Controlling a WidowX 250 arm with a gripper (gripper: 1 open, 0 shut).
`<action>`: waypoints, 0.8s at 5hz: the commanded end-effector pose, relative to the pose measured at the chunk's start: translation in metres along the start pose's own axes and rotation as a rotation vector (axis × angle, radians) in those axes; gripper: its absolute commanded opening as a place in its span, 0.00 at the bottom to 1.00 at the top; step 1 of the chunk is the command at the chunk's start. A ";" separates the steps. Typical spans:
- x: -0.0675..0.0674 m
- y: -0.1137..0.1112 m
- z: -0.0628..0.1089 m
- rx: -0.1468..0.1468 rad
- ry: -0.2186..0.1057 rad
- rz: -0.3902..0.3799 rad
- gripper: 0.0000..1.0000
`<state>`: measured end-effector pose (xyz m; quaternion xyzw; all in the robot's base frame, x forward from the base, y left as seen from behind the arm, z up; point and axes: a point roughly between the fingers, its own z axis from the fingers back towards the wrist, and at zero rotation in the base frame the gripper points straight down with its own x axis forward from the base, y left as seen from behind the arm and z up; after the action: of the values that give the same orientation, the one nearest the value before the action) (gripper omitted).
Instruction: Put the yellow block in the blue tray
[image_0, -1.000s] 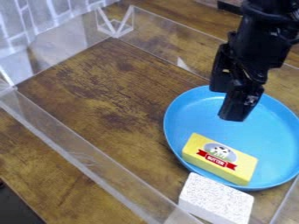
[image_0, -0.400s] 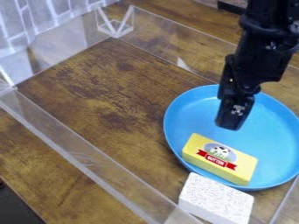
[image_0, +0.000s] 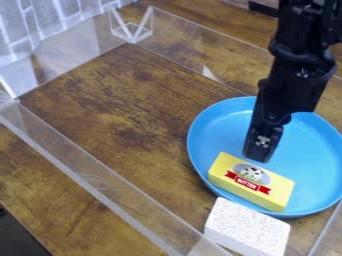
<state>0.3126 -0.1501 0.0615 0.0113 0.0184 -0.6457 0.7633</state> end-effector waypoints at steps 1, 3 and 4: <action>0.008 0.000 0.005 0.030 -0.034 -0.010 1.00; 0.008 0.005 -0.001 0.040 -0.043 0.057 1.00; 0.008 0.008 -0.004 0.043 -0.049 0.092 1.00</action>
<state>0.3179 -0.1546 0.0426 0.0086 0.0086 -0.6087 0.7933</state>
